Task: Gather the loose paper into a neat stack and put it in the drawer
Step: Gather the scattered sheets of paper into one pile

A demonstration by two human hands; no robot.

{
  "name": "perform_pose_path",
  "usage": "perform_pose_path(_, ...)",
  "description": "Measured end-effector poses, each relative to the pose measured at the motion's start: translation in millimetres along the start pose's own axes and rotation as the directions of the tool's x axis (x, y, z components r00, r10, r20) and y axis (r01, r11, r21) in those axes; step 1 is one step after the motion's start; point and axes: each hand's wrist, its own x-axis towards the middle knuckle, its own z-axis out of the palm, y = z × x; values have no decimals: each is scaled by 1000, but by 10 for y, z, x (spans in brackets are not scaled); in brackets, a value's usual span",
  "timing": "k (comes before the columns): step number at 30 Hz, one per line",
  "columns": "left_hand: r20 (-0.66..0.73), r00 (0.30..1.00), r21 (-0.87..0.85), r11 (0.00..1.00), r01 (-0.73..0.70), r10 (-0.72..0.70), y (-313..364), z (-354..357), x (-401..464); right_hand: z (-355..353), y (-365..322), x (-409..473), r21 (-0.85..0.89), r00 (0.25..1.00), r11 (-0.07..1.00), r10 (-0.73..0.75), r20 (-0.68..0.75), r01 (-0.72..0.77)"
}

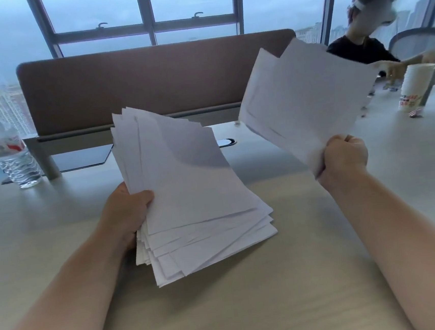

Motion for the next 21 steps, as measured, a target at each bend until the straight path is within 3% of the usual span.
perform_pose_path(4, 26, 999, -21, 999, -38, 38, 4, 112, -79, 121, 142, -236, -197, 983, 980, 45, 180, -9)
perform_pose_path(11, 61, 990, -123, 986, -115, 123, 48, 348, -354, 236, 421, -607, -590, 909, 765, 12, 416, 259)
perform_pose_path(17, 74, 987, -168, 977, -130, 144, 29, 379, -381, 230, 421, -702, -690, 812, 599, 110, 574, 406)
perform_pose_path(21, 137, 977, -231, 964, -132, 166, 27, 352, -407, 227, 439, -761, -704, 789, 596, 182, 586, 386)
